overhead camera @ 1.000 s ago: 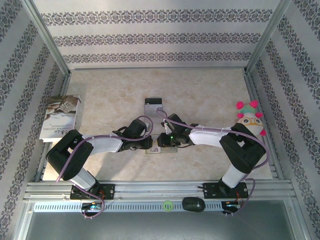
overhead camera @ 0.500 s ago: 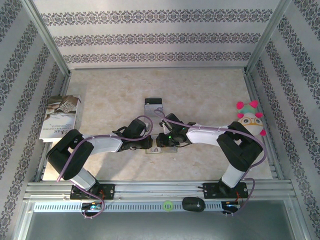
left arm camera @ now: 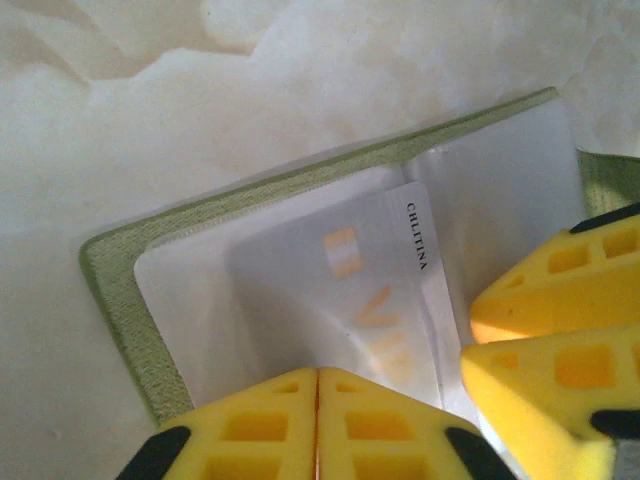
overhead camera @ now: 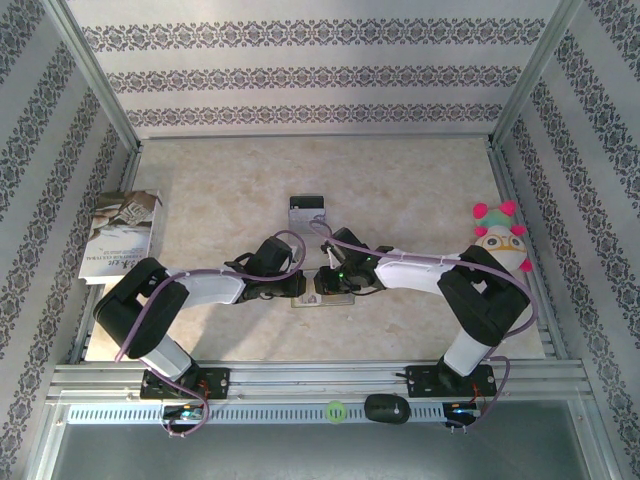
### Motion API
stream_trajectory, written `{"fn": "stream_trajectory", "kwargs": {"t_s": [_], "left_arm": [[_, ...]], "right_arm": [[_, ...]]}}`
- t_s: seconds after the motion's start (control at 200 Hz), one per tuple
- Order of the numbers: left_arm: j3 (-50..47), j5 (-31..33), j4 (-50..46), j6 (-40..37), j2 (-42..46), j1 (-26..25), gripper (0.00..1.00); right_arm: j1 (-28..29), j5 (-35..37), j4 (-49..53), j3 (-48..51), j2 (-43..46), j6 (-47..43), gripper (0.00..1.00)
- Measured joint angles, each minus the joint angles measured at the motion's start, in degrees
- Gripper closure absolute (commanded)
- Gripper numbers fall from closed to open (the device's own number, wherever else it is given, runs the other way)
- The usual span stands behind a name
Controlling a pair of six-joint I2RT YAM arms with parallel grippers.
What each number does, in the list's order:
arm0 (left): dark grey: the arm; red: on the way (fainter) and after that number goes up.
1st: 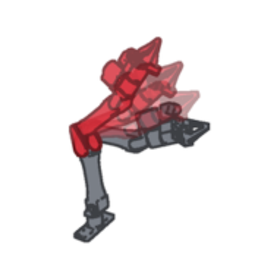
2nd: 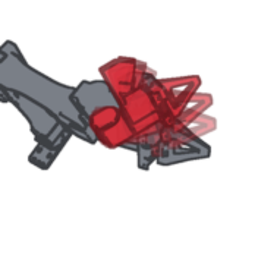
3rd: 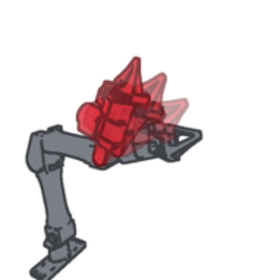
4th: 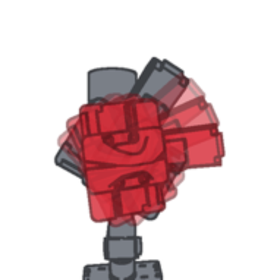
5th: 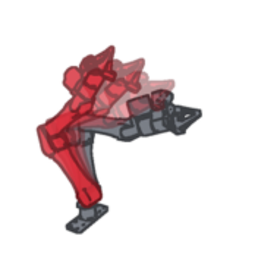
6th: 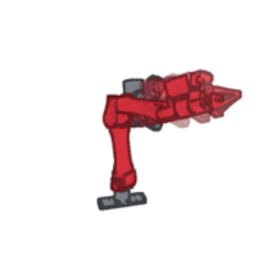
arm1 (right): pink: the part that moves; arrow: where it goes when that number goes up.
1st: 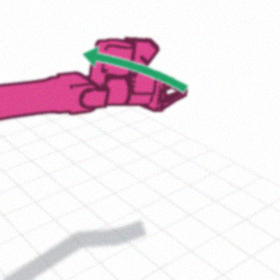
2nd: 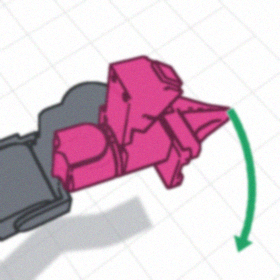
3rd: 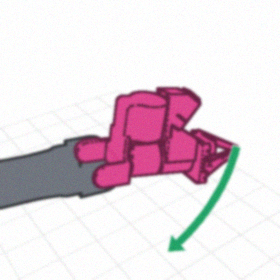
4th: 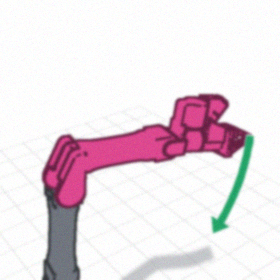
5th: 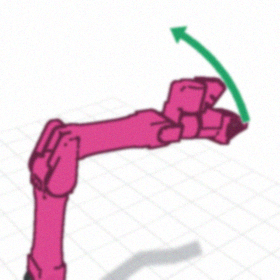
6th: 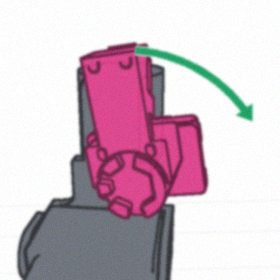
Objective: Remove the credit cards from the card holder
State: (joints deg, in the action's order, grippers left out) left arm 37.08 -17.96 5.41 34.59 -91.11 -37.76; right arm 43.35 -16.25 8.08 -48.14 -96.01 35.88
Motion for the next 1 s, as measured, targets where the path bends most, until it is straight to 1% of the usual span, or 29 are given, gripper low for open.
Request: {"fn": "stream_trajectory", "kwargs": {"t_s": [0.16, 0.365, 0.53, 0.615, 0.799, 0.999], "left_arm": [[-1.2, 0.7, -1.5, 0.0, 2.6, 0.0, 0.85], [-1.5, 3.0, -4.5, -0.5, 5.8, 0.0, 0.88], [-0.2, 6.3, -7.9, -2.2, 4.6, -0.5, 0.93], [0.9, 7.1, -8.7, -2.8, 3.1, -0.5, 0.93], [1.3, 7.5, -8.9, -2.9, 2.5, -0.9, 0.92], [3.5, 7.7, -10.6, -2.9, 0.5, -1.4, 0.94]], "right_arm": [[0.0, 0.2, -0.2, 0.0, 0.1, 0.0, 0.74], [0.0, 0.2, -0.2, 0.2, 0.3, 0.0, 0.74], [0.0, 0.2, -0.6, 0.5, 0.4, 0.0, 0.75], [0.0, 0.4, -0.8, 0.7, 0.7, 0.0, 0.75], [0.0, 0.4, -1.0, 0.8, 0.8, 0.0, 0.75], [-0.3, 0.3, -2.5, 1.9, 0.8, 0.3, 0.75]]}}
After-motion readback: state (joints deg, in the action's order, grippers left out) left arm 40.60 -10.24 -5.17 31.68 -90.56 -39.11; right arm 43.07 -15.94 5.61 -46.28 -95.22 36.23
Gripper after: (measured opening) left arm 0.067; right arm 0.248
